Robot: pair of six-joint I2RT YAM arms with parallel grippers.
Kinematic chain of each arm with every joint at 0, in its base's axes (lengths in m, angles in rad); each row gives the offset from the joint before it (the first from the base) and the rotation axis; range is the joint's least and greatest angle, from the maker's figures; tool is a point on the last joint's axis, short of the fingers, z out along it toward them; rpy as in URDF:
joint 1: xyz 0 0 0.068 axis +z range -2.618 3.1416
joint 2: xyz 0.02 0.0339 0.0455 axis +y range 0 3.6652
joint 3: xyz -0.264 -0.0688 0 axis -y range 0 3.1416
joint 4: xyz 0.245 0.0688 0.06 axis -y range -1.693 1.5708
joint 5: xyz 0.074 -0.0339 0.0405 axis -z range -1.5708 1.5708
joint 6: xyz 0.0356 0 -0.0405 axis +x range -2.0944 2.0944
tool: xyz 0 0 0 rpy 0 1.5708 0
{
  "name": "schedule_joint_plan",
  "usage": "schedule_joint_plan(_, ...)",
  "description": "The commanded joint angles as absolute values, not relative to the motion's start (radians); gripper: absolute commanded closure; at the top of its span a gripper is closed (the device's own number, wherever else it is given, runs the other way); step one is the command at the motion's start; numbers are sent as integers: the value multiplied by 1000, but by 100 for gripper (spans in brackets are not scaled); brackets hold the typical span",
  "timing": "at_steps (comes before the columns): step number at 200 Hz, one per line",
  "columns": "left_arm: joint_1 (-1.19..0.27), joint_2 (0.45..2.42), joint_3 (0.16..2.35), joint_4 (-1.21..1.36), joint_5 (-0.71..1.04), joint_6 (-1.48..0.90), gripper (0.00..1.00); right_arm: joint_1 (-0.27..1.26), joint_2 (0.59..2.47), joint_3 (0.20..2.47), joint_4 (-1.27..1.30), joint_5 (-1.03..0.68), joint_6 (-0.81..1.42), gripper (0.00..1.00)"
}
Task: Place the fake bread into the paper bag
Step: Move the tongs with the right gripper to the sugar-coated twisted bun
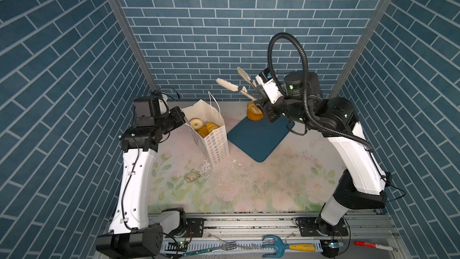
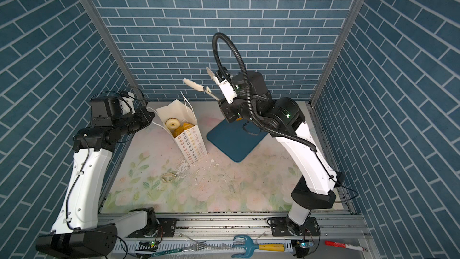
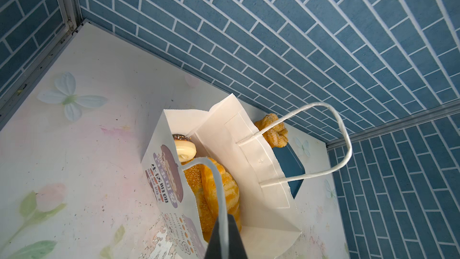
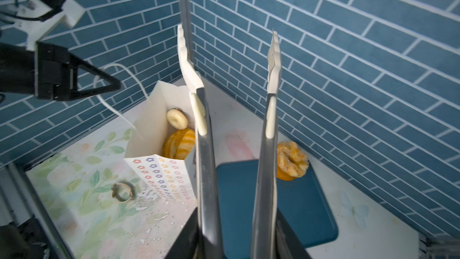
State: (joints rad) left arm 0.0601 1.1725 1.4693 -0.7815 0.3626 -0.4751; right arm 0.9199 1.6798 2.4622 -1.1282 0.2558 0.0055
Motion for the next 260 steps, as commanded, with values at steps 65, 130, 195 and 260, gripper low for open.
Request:
schedule_joint_plan(65, 55, 1176, 1494, -809, 350, -454, 100, 499, 1730, 2253, -1102, 145, 278, 58)
schedule_joint_plan(130, 55, 1173, 1476, -828, 323, -447, 100, 387, 1966, 2275, -1041, -11, 336, 58)
schedule_joint_plan(195, 53, 1172, 1473, -847, 295, -450, 100, 361, 2111, 2260, -981, -114, 373, 57)
schedule_joint_plan(260, 42, 1183, 1480, -854, 271, -456, 100, 354, 2182, 2221, -962, -155, 380, 59)
